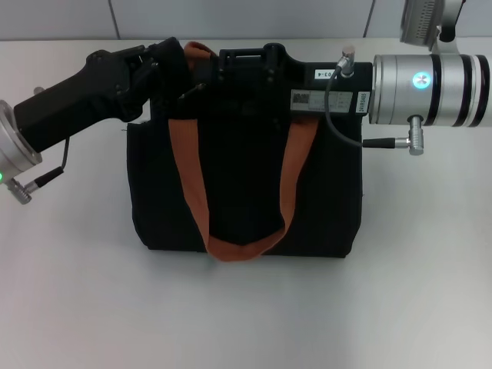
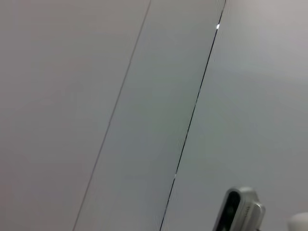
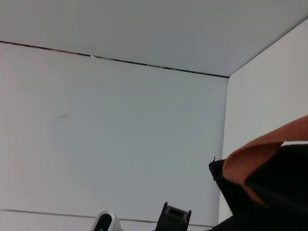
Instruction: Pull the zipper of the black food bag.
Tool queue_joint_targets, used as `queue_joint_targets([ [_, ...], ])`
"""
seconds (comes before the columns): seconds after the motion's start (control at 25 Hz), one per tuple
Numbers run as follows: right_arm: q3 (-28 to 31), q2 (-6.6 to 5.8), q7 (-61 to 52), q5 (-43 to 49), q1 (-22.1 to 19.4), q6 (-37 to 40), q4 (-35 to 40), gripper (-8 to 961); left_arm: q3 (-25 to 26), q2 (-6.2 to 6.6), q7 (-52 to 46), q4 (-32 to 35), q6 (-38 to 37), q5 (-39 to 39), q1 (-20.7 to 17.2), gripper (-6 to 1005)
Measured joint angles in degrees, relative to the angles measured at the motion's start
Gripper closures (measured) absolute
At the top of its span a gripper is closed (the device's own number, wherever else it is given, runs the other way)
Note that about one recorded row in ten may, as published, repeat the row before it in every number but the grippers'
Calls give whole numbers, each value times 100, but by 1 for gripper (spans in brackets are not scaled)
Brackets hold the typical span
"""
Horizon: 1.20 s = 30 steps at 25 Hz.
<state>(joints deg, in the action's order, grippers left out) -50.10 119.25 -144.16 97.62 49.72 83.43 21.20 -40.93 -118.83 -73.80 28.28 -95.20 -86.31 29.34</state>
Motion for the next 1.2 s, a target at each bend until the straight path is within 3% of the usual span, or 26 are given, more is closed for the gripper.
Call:
queue_joint_targets([
  [0.88, 4, 1, -96, -29, 67, -71, -46, 360, -48, -9, -113, -87, 10, 70, 62, 963],
  [1.2, 2, 19, -112, -174, 101, -78, -134, 515, -77, -17, -100, -157, 10, 71, 102, 962],
])
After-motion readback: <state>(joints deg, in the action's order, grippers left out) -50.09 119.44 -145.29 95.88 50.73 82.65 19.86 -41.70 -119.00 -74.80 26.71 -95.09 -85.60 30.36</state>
